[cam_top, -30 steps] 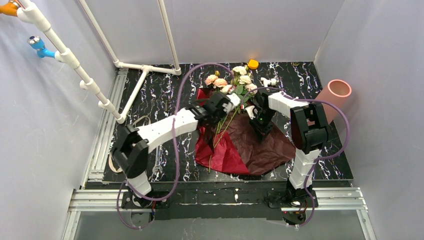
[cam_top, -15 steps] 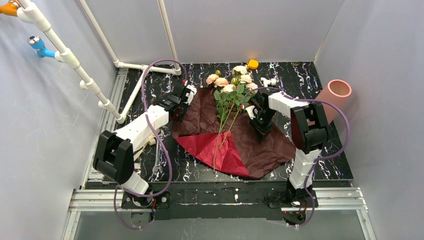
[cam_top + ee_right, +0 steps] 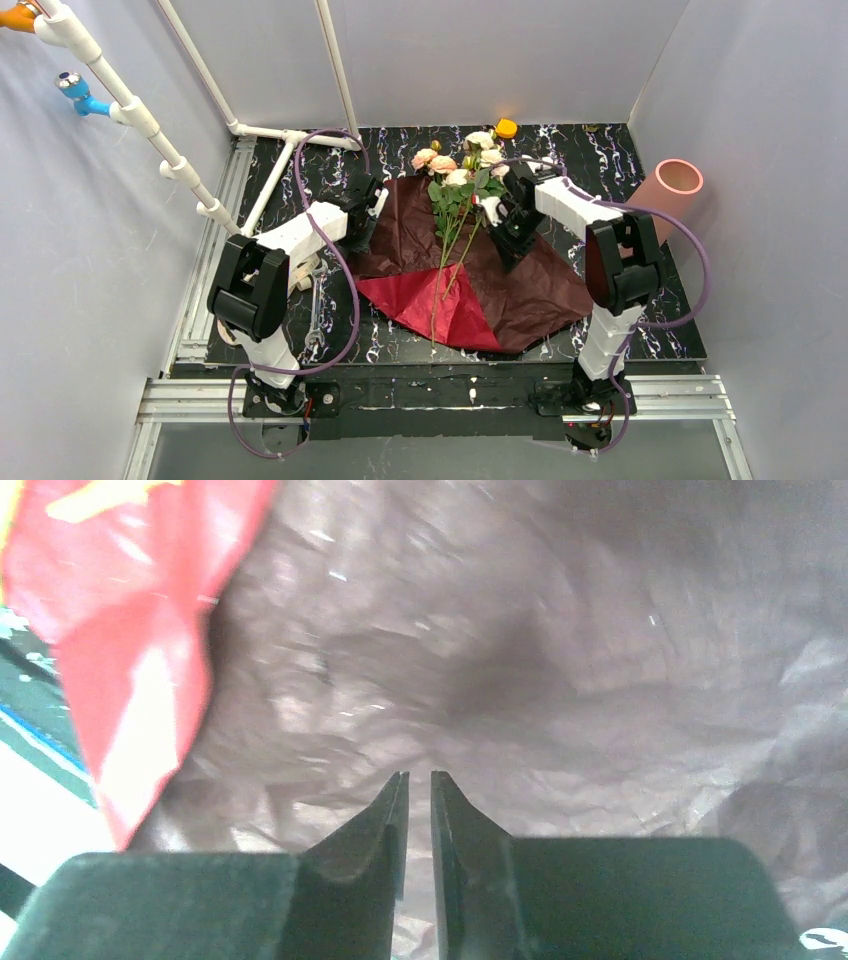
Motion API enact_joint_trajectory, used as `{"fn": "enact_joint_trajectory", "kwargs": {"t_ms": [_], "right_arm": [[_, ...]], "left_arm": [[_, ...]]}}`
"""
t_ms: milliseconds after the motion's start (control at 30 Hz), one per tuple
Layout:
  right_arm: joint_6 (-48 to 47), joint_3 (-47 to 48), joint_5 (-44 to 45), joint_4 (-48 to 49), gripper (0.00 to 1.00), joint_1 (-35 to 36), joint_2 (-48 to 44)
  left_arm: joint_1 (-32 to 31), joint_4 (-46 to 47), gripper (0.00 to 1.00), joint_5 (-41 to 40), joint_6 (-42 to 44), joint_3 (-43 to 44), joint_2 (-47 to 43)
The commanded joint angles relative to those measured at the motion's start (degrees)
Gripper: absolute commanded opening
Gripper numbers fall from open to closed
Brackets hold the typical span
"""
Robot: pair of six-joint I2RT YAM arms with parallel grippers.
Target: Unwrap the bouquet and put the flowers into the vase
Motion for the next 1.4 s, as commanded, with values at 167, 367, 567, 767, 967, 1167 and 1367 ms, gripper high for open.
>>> {"fn": "enact_joint_trajectory", "kwargs": {"t_ms": [167, 367, 567, 767, 967, 1167, 1367], "right_arm": [[5.15, 3.89, -8.75, 8.14, 0.29, 12.16, -9.68], [8.48, 8.33, -9.13, 14.62, 0.39, 18.89, -3.33], [9.24, 12.87, -6.49, 19.57, 0.40, 22.40, 3.74], [6.74, 12.92, -2.74, 18.93, 0.40, 23.08, 8.73], [2.32, 10.54, 1.90, 14.74, 0.38, 22.42, 7.33], [-2.26, 8.85, 2.22, 9.13, 0.39, 19.34, 3.97], [-8.17, 9.52, 1.05, 3.01, 0.41, 17.03, 2.29]], "left_arm": [[0.93, -2.22, 0.00, 1.51, -1.97, 0.90, -1.03], [2.30, -3.01, 0.00, 2.57, -2.14, 1.45, -0.54], [2.46, -2.81, 0.00, 3.08, -2.82, 1.42, -0.56], [2.87, -2.42, 0.00, 3.46, -2.01, 1.63, -0.24], [4.19, -1.79, 0.00, 3.54, -0.70, 1.18, -0.09], [5.90, -0.63, 0.00, 3.52, 2.09, 0.46, -0.08], [6.61, 0.19, 0.00, 3.73, 3.77, -0.06, 0.20]]}}
